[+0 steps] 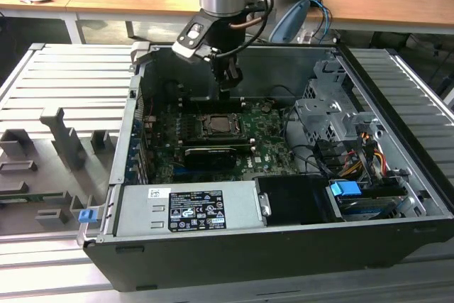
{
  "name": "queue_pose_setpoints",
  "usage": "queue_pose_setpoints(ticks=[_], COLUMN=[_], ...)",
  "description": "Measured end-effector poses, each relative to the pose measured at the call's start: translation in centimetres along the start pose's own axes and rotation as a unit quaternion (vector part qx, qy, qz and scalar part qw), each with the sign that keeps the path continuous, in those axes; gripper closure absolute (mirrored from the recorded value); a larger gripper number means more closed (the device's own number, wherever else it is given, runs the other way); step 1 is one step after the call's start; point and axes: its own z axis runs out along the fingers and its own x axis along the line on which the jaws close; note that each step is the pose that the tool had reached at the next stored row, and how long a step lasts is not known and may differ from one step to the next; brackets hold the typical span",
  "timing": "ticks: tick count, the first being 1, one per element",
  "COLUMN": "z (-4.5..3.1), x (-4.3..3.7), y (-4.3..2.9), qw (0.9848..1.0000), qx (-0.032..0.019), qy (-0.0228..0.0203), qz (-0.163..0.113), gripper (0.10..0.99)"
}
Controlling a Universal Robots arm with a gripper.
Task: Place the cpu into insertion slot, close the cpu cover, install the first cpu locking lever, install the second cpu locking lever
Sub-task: 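Install the first cpu locking lever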
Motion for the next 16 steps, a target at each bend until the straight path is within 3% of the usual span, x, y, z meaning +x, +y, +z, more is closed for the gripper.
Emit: queue_pose_setpoints(ticks=[10, 16], z=[0.0, 0.0], x=[0.0, 0.0], y=[0.0, 0.0], qw=[0.9981, 0.9959], qx=[-0.0017, -0.0025], qy=[0.0034, 0.0051], qz=[-0.061, -0.09], gripper=[0.98, 0.98])
